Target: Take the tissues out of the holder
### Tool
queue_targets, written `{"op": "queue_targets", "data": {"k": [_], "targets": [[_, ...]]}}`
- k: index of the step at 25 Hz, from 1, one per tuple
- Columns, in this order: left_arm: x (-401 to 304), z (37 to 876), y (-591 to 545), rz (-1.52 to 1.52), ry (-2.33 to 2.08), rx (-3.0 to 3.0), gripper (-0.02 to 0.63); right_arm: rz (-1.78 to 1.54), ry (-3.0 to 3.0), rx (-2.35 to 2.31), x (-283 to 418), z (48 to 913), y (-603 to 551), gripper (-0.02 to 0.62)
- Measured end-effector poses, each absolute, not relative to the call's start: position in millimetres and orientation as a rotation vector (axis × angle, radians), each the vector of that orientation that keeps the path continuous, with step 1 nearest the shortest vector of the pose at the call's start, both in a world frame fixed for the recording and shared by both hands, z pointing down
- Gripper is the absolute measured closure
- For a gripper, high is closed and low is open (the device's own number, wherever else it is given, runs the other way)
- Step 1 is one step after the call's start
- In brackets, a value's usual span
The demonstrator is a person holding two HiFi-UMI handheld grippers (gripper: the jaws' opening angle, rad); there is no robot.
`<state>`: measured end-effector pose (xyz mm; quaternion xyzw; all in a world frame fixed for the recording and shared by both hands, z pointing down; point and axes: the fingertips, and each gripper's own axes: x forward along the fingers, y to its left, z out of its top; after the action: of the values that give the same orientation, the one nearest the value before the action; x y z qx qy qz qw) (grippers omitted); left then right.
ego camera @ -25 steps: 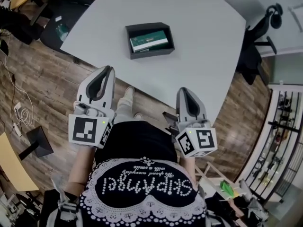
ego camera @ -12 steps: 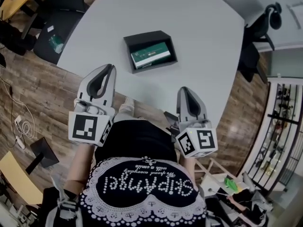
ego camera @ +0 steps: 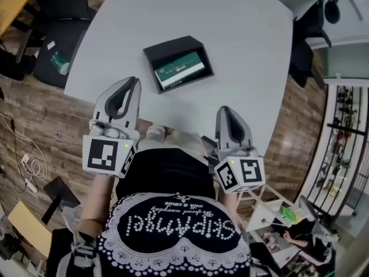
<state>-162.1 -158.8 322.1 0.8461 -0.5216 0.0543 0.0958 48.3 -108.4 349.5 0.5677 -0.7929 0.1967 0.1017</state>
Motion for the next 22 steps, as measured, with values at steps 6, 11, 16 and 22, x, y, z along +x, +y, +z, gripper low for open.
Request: {"op": "queue_targets", "data": {"k": [6,11,16,22], "targets": [[-155,325,-163,0.16,-1.507,2.522,0.563,0.588,-2.3,1.711,56,352,-106,0.56],[-157,330,-164,0.167,-1.505,2.513,0.563,0.584,-2.312,1.704,52,353,-110,0.56],[-159,324,-165,0.152,-1.539,2.513,0.563,0.563,-2.338,1.688,50,351,-117,0.56],[-163,321,-168,0.146,-1.543,2.514,0.563,0.531,-2.363,1.696,46,341,-127,0.56]]}}
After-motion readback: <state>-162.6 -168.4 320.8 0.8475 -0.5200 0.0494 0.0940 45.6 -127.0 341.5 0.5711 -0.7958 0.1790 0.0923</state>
